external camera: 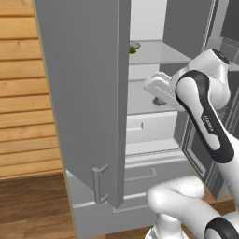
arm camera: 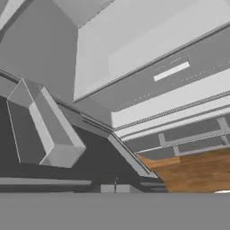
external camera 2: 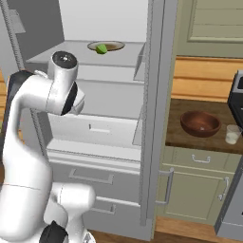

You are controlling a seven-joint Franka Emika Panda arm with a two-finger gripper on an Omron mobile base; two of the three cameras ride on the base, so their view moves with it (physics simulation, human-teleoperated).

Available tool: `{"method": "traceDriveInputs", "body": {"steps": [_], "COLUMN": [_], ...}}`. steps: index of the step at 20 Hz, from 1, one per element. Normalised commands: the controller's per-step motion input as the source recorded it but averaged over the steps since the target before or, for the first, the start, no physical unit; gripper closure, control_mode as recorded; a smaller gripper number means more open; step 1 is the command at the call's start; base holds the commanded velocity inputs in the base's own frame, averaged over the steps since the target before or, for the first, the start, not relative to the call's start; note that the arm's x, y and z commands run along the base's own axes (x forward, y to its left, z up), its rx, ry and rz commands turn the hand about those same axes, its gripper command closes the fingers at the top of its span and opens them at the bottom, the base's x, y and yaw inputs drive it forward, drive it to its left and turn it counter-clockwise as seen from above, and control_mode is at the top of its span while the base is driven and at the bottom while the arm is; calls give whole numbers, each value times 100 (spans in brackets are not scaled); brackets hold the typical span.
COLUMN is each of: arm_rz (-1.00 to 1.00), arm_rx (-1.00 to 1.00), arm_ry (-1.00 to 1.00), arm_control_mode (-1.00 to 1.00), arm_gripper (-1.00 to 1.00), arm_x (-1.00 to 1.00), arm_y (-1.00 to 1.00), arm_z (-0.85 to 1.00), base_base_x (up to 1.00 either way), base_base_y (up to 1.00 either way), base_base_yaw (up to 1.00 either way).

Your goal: Grab a lemon wedge from the fridge and one ice cube from the ice bowl, and put them in the glass of lemonade.

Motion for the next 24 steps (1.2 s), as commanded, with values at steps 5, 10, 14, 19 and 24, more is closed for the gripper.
{"method": "traceDriveInputs", "body": {"steps": [5, 10, 14, 19, 24], "arm_rz": [-9, 17, 19, 20, 29], "arm_rx": [7, 3, 14, 20, 7], "arm_ry": [21, 20, 9, 1, -2], "arm_control_mode": [-100, -100, -100, -100, -100], "arm_gripper": [-100, -100, -100, -100, -100], "arm_x": [93, 100, 94, 24, -37], "arm_y": [20, 48, 45, 68, 96], "arm_z": [-35, -56, -29, -5, 0], "base_base_x": [0, 0, 0, 0, 0], "base_base_y": [0, 0, 0, 0, 0], "base_base_yaw": [0, 0, 0, 0, 0]}}
